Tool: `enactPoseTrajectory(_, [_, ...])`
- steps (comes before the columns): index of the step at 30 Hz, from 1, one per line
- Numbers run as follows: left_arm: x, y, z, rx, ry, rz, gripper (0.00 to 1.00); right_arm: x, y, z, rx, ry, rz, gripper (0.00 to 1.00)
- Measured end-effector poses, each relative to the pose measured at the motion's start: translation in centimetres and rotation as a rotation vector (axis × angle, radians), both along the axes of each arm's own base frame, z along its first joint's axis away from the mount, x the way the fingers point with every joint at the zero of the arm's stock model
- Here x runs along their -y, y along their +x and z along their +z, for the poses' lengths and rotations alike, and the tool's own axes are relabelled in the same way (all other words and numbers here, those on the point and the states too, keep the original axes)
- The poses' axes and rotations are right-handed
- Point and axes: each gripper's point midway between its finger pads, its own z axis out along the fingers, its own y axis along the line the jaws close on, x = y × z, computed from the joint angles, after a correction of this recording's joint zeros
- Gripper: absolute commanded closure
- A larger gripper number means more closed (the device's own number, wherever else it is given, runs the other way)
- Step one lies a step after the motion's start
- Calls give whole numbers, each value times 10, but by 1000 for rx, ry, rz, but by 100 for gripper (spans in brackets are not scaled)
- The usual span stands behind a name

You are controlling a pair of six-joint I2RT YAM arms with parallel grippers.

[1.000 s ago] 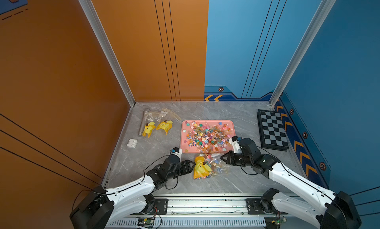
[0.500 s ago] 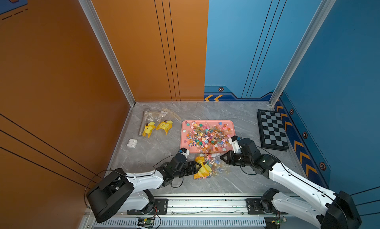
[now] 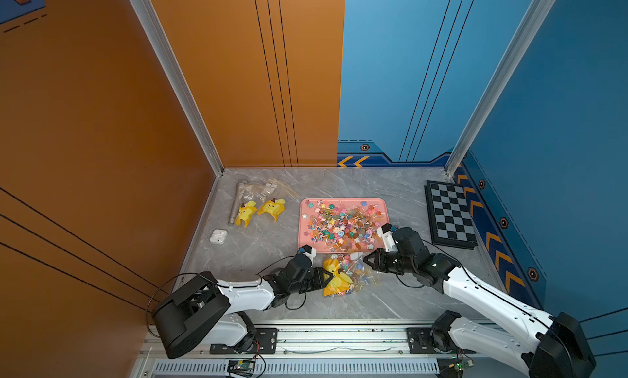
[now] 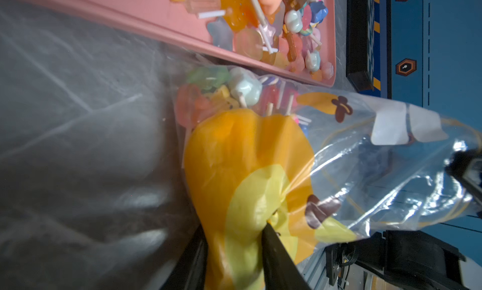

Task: Pour candies out of the ziploc bag
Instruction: Pick up the ziploc bag from the center of the board.

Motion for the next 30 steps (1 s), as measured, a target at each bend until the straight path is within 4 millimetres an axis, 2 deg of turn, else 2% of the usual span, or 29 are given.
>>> enactPoseTrajectory(8, [6,4,12,24,-43,2,99,-6,5,18,33,24,7,100])
enactPoseTrajectory(18, [6,11,39,83,-104,17,100,-17,13,43,72,42,26,100])
enactPoseTrajectory(30, [-13,35,66,149,-155,104,100,-23,31,67,126,32,43,100])
